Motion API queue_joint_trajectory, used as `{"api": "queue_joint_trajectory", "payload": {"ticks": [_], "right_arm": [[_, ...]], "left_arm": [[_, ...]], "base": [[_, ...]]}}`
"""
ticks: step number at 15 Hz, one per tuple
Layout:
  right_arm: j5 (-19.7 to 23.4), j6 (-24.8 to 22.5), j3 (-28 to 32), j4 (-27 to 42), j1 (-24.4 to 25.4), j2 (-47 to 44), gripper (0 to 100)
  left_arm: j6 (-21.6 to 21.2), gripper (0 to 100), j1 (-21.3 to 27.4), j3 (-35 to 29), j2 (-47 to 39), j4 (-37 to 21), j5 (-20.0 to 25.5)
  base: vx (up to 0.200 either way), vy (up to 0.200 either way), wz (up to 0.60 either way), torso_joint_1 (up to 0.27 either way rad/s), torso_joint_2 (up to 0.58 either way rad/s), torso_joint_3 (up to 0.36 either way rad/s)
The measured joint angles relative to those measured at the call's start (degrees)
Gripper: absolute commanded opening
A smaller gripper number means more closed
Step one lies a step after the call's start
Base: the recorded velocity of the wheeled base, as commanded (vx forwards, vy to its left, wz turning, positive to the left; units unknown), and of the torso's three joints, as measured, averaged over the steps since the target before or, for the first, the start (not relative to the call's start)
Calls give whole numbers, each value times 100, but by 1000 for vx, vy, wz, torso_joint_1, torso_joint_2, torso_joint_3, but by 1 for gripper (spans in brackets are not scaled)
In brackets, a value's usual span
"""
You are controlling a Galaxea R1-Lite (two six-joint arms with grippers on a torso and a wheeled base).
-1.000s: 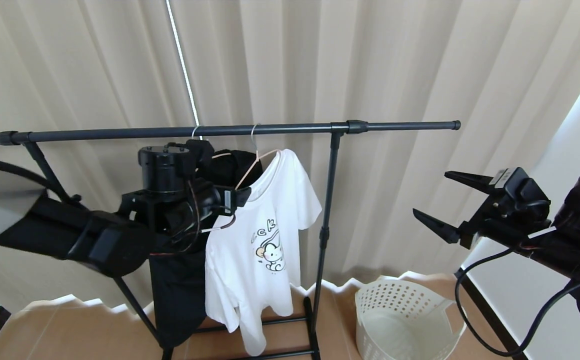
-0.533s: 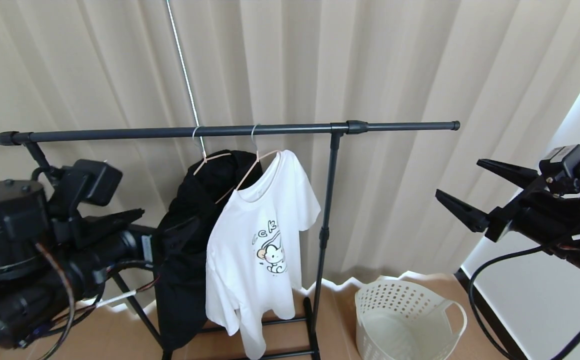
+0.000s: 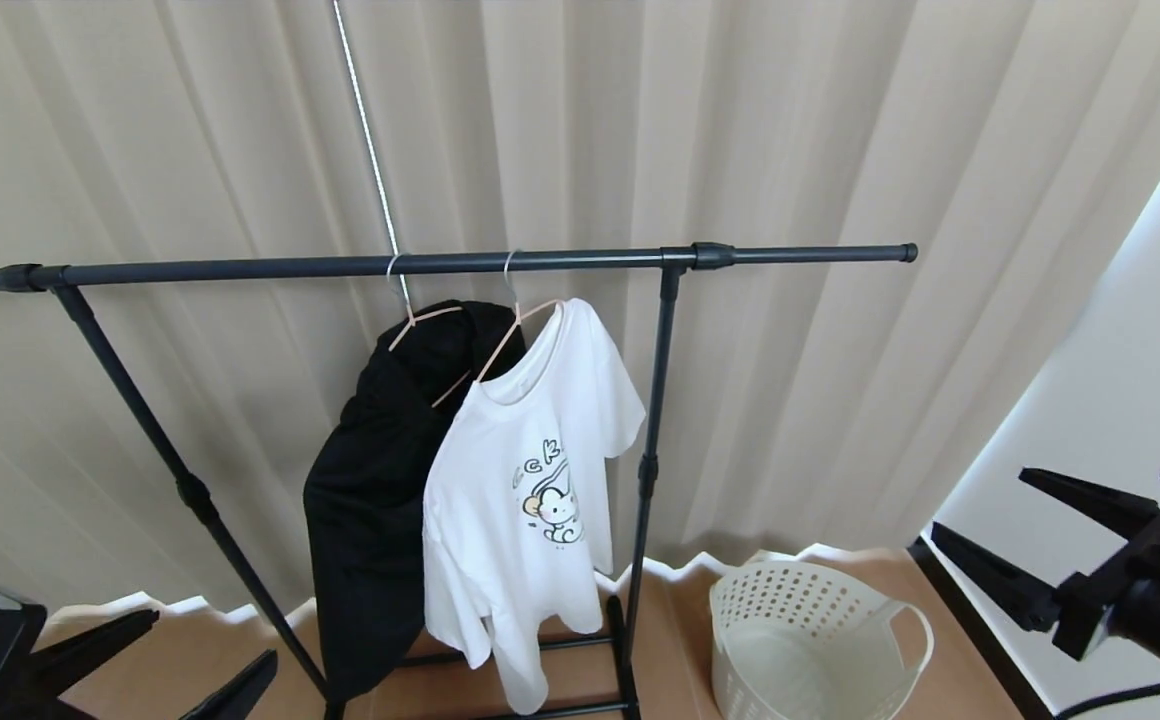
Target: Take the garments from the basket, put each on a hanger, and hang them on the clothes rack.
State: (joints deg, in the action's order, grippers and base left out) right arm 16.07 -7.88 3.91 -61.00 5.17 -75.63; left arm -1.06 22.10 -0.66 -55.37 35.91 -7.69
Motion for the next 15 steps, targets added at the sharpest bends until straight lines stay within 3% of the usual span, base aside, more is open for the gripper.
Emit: {"api": "queue_joint_trajectory", "payload": {"ticks": [2,7,9,12,15], "right_arm": [[-66,183,-223,946,-38,730,100],[-135,350,-356,4595,-68,3829,100],[-296,389,-367,5721,-110,4953,100],[-926,219,-378,6090,-219,5965,100],[-1284,104,-380,6129,-317,6769,100]], "left_arm": [[16,100,-6,44,429,-663,12],[-5,100,-5,61,1897,-2661,50],[-20,100,-13,61,2569,-3310,30],[-105,100,-223,55,3202,-3485,-32],[-506,100,-1119,48,3585,-3488,-35]], "base": [[0,0,0,0,0,0],[0,0,0,0,0,0],[0,0,0,0,0,0],[0,0,0,0,0,0],[0,0,0,0,0,0]]}}
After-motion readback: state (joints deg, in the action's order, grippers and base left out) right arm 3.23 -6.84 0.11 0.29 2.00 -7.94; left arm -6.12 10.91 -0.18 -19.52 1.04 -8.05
